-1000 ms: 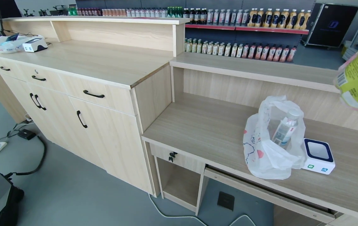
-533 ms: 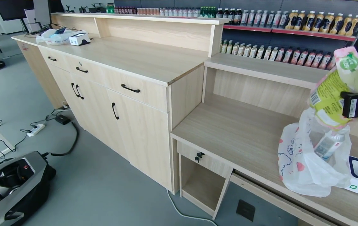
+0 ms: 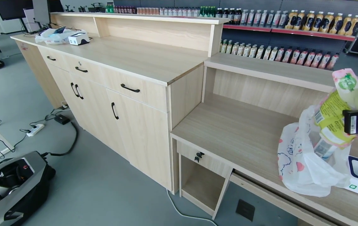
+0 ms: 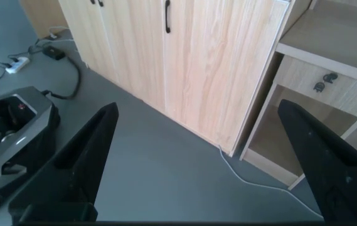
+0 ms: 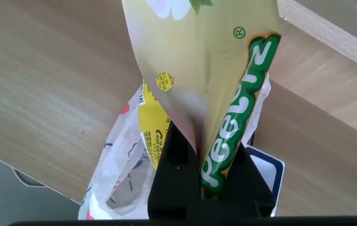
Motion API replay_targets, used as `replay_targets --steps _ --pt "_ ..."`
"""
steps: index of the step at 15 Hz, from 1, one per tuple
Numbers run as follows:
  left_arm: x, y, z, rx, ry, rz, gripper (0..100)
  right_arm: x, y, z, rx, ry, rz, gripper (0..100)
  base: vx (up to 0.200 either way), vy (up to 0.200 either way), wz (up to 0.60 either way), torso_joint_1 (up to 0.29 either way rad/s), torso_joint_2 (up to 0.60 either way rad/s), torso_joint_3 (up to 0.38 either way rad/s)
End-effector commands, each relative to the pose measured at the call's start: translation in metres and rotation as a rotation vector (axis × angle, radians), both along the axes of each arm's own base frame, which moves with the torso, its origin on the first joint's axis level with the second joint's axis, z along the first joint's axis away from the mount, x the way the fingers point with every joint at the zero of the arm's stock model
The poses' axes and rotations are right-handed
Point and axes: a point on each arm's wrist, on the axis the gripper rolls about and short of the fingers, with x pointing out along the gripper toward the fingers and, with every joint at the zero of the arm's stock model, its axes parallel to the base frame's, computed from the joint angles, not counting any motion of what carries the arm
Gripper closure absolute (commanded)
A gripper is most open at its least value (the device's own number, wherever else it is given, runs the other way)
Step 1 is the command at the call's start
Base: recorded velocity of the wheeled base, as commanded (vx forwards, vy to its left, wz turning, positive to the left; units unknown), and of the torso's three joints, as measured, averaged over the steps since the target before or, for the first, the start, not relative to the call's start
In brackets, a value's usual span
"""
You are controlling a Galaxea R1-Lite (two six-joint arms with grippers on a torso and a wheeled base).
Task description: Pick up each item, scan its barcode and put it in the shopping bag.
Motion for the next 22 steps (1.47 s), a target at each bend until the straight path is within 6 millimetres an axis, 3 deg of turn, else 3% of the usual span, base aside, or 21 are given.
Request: replay_targets --steps 1,7,16,22 --pt "0.0 0.0 0.0 0.0 0.0 0.0 0 -0.002 -0.005 -0.005 0.004 0.025 -0.022 100 0.0 0.0 0.0 0.0 0.0 0.0" --pt "0.0 0.0 0.0 0.0 0.0 0.0 0 -0.003 -0.016 -0.025 0.035 0.133 -0.071 100 0.0 0.0 0.0 0.0 0.0 0.0" --pt "0.0 0.0 0.0 0.0 0.0 0.0 0 0.016 -0.022 -0.06 0.099 0.25 -0.094 100 0.0 0.0 0.0 0.0 0.0 0.0" --pt "0.0 0.0 0.0 0.0 0.0 0.0 0 0.039 -0.017 -0.067 0.154 0.172 -0.072 100 0.0 0.0 0.0 0.0 0.0 0.0"
